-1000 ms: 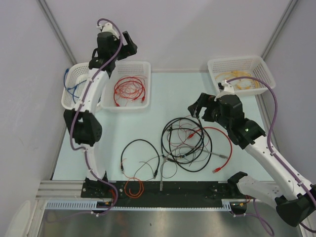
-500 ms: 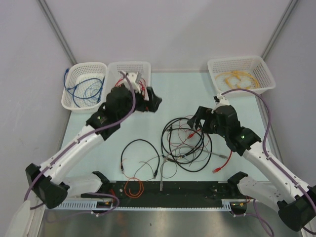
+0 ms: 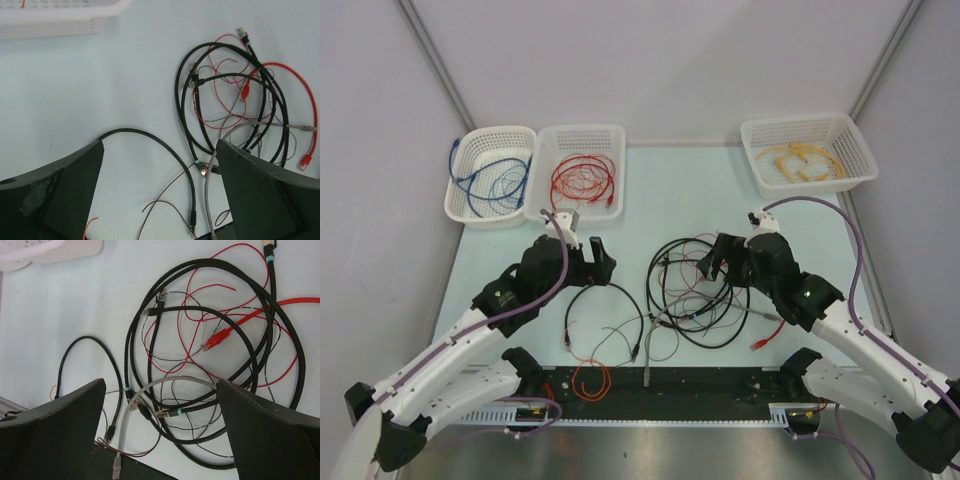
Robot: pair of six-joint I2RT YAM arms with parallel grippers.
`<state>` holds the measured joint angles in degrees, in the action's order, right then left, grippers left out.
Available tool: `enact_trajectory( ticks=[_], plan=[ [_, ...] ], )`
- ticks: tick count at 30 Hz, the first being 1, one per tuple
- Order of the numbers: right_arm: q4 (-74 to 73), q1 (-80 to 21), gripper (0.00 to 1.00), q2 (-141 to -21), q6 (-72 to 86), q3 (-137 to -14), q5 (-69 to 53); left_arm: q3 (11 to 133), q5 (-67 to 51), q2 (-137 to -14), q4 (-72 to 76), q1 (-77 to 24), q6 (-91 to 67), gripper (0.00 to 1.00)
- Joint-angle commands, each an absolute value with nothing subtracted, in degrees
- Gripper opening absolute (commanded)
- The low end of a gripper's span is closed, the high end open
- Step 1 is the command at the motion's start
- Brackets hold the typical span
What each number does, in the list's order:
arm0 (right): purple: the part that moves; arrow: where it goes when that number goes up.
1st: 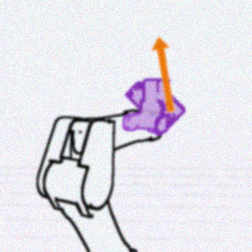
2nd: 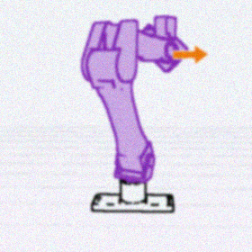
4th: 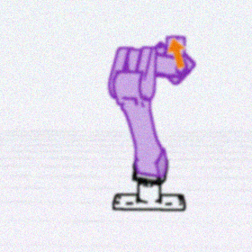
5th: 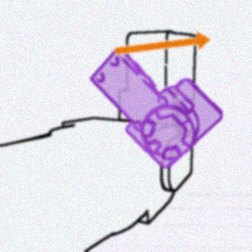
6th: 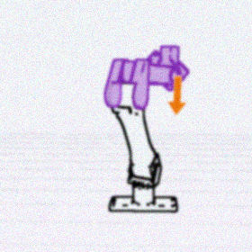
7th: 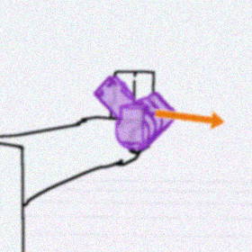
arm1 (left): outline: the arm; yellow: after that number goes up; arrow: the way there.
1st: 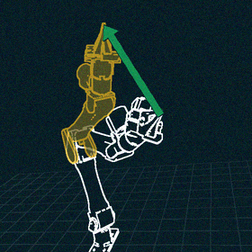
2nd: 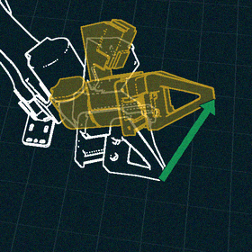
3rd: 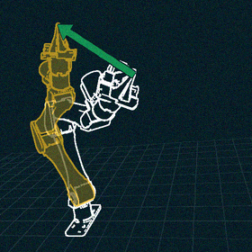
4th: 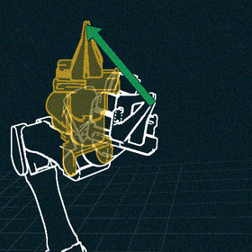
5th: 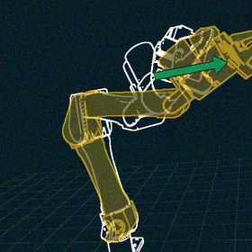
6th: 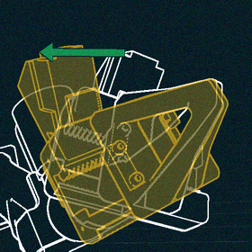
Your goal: Untangle the cables
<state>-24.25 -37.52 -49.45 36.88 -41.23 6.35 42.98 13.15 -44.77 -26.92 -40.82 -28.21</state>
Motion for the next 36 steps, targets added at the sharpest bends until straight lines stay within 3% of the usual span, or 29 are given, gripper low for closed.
enact_trajectory(
  ticks=[1, 8, 13, 16, 21, 24, 31, 36],
  plan=[
    [-22.0, -38.3, 1.00, -46.0, 35.8, -41.7, 10.7, 45.5, 14.9, -48.5, -27.7, -41.0, -32.5, 1.00],
    [-23.7, -38.8, 1.00, -46.5, 34.0, -41.7, 7.1, 44.0, 12.9, -54.0, -30.0, -41.0, -36.8, 1.00],
    [-24.6, -41.7, 1.00, -48.5, 34.3, -41.7, 8.3, 36.9, -4.7, -51.5, -26.8, -41.4, -33.8, 1.00],
    [-23.5, -43.1, 1.00, -49.5, 33.9, -41.7, 7.9, 31.8, -7.3, -46.9, -26.5, -42.7, -36.9, 0.99],
    [-22.4, -44.4, 1.00, -52.7, 33.7, -41.7, 7.6, 29.4, -2.4, -43.1, -30.3, -46.5, -41.9, 0.99],
    [-24.0, -44.4, 1.00, -55.5, 36.4, -41.7, 14.6, 31.0, -1.3, -44.5, -30.1, -46.5, -42.7, 1.00],
    [-26.0, -25.6, 1.00, -60.8, 42.3, -41.6, 11.7, 34.5, -2.7, -50.5, -27.5, -46.6, -41.2, 1.00],
    [-25.3, -17.9, 1.00, -66.8, 44.0, -41.4, 6.5, 35.7, -2.3, -52.0, -26.9, -46.6, -39.8, 0.99]
  ],
)
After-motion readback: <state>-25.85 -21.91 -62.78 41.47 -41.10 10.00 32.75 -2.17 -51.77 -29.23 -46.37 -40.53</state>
